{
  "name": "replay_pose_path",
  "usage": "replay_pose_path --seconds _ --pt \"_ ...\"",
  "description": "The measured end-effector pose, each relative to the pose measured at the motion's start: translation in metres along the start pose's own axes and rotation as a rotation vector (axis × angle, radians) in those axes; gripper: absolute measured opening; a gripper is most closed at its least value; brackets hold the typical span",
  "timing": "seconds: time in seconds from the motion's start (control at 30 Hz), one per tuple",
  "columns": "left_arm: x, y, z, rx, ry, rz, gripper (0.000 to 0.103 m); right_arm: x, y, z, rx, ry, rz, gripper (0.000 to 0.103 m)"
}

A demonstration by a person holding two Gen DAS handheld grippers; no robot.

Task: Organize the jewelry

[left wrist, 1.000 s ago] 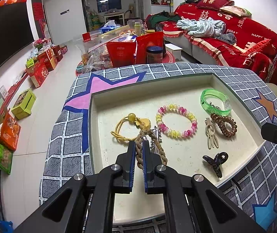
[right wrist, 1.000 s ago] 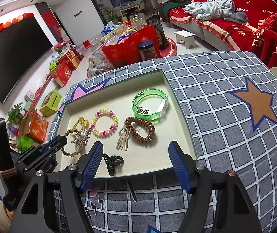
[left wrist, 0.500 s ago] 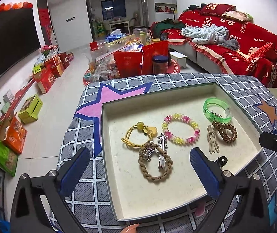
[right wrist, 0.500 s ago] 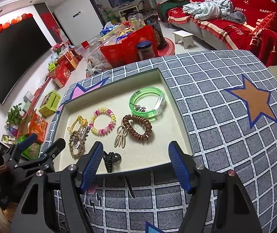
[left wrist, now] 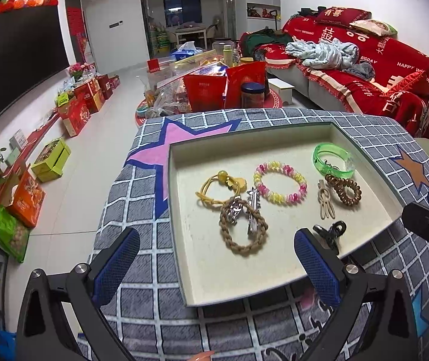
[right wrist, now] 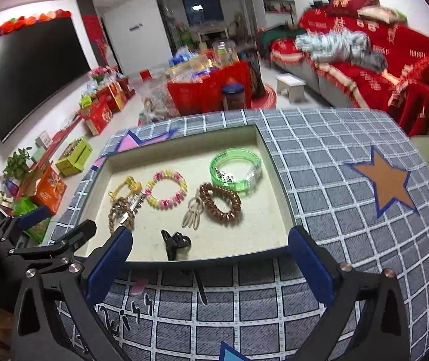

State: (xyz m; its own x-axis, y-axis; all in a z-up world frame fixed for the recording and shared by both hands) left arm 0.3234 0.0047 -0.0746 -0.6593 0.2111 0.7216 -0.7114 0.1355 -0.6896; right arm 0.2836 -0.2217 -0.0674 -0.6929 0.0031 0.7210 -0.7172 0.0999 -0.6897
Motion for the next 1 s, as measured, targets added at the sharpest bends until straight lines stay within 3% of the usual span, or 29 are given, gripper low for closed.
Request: replay_pose_path --seconds 0.4,0.63,1.0 --pt "0.046 0.036 0.003 0.044 -0.052 0.064 0.103 0.019 0.023 0.0 0.056 0.041 0.028 0.103" --pt "0.055 0.058 0.002 0.096 -0.072 0.063 0.103 0.024 0.035 0.006 0.058 0.067 0.04 0.103" --pt "0.058 0.068 0.008 0.094 -0.089 0.052 0.103 0.029 0.043 0.004 0.086 0.101 0.066 0.103"
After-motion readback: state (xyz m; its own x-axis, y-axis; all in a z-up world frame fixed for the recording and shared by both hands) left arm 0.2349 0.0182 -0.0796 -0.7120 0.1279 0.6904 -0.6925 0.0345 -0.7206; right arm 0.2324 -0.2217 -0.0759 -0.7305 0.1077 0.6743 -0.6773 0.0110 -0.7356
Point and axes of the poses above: each gripper's, at about its wrist camera, not at the fingertips, and x roughly against the way its jaws point, z to its right, y to its underside, the point moved 10 cm from there along -x, roughly the way its jaws point, and after that the axes turned 9 degrees about y, right-handed, at the moved point
